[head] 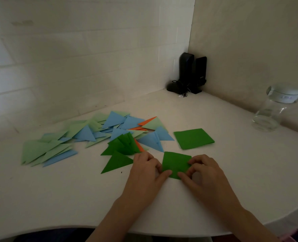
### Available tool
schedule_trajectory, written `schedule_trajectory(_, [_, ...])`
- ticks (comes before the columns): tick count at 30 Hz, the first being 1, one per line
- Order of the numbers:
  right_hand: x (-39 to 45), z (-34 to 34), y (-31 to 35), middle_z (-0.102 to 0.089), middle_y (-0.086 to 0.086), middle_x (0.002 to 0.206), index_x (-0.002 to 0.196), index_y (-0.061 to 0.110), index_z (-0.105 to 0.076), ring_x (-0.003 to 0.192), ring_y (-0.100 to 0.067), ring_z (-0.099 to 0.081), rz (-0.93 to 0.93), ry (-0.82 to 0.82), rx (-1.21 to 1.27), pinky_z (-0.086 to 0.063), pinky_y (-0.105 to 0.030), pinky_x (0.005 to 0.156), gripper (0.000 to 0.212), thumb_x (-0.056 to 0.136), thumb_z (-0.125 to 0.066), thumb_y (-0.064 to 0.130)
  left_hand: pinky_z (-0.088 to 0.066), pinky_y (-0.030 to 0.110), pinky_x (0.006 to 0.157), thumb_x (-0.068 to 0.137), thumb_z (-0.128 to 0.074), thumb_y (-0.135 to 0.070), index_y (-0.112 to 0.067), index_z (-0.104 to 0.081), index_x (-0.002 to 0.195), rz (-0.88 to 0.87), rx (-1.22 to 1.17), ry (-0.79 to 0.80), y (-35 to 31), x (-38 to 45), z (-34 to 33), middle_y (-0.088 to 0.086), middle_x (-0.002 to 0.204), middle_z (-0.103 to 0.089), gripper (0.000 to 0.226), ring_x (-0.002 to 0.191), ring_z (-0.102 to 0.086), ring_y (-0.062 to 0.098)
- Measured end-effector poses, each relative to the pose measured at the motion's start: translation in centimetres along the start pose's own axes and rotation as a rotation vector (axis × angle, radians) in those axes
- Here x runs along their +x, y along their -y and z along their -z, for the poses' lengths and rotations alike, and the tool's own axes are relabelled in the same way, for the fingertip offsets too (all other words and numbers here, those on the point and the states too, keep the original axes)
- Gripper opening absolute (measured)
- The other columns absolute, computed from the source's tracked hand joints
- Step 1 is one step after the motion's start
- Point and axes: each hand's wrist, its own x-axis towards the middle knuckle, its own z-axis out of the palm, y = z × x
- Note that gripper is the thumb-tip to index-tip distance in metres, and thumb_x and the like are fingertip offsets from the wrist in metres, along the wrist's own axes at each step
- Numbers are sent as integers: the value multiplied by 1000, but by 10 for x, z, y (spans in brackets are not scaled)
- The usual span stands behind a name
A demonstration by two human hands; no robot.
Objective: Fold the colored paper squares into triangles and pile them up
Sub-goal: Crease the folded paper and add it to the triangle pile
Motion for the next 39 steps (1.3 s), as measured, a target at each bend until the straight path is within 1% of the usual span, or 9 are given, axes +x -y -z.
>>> schedule_trajectory(4, [5, -5, 0, -50, 7, 89, 59, 24, -55, 88, -9, -47, -28, 26, -10, -32, -9, 72, 27, 69, -77, 36, -29, 20, 80, 79, -66, -51, -22, -54, 73, 44, 62, 1, -6, 4, -2, -6, 87, -40, 32, 91, -34, 11])
schedule_trajectory(9, [11, -3, -2, -45, 11, 91, 82, 27, -54, 88, -10, -45, -44, 82, 59, -32, -10, 72, 29, 69, -79, 33, -28, 19, 77, 81, -66, -44, -25, -54, 83, 77, -21, 71, 0, 8, 4, -10, 89, -45, 23, 91, -38, 9])
schedule_trajectory(12, [13, 4, 1, -38, 19, 94, 97, 31, -51, 87, -2, -42, -79, 141, 145, -33, -5, 73, 37, 71, -78, 27, -34, 18, 79, 82, -67, -39, -25, -55, 84, 83, -54, 91, 4, 8, 8, -11, 91, -47, 19, 90, -42, 7])
schedule_trajectory(16, [17, 18, -3, -44, 13, 99, 105, 37, -48, 87, 6, -48, -108, 215, 216, -34, 1, 72, 50, 71, -79, 18, -33, 13, 78, 82, -68, -35, -25, -56, 88, 66, -64, 95, 5, 6, 9, -10, 93, -49, 17, 91, -43, 6])
schedule_trajectory(20, [23, 31, -3, -44, 14, 94, 113, 32, -50, 69, 21, -45, -163, 351, 259, -38, -5, 65, 55, 72, -78, 11, -39, 19, 73, 84, -67, -16, -21, -61, 89, 2, -72, 56, -4, 4, 6, -7, 90, -51, 9, 85, -46, 8])
schedule_trajectory(23, [31, 32, -1, -47, 13, 93, 113, 33, -50, 62, 5, -48, -212, 377, 298, -39, -8, 59, 52, 73, -79, 14, -41, 25, 71, 84, -54, -3, -19, -68, 93, -135, -34, 61, -16, 1, -2, 0, 92, -59, 23, 85, -51, 13])
schedule_trajectory(27, [48, 27, -1, -55, 7, 106, 117, 31, -53, 68, -3, -50, -211, 340, 173, -38, -15, 62, 37, 83, -68, 29, -45, 27, 74, 89, -41, -22, -22, -70, 102, -179, 46, 55, -25, -7, -5, 2, 102, -61, 31, 92, -52, 17])
schedule_trajectory(34, [39, 26, 5, -64, 9, 80, 91, 35, -62, 67, 5, -55, -245, 294, 121, -40, -4, 55, 10, 85, -64, 27, -33, 25, 77, 72, -28, -80, -27, -59, 100, -157, 264, 118, -29, -13, 11, -12, 102, -54, 67, 90, -46, 7])
schedule_trajectory(39, [23, 28, 12, -66, 14, 69, 86, 32, -71, 65, 3, -56, -260, 356, 161, -40, -4, 55, 10, 81, -66, 24, -38, 27, 66, 69, -44, -82, -26, -54, 80, -189, 291, -43, -24, -21, 6, -11, 79, -53, 58, 73, -46, 10])
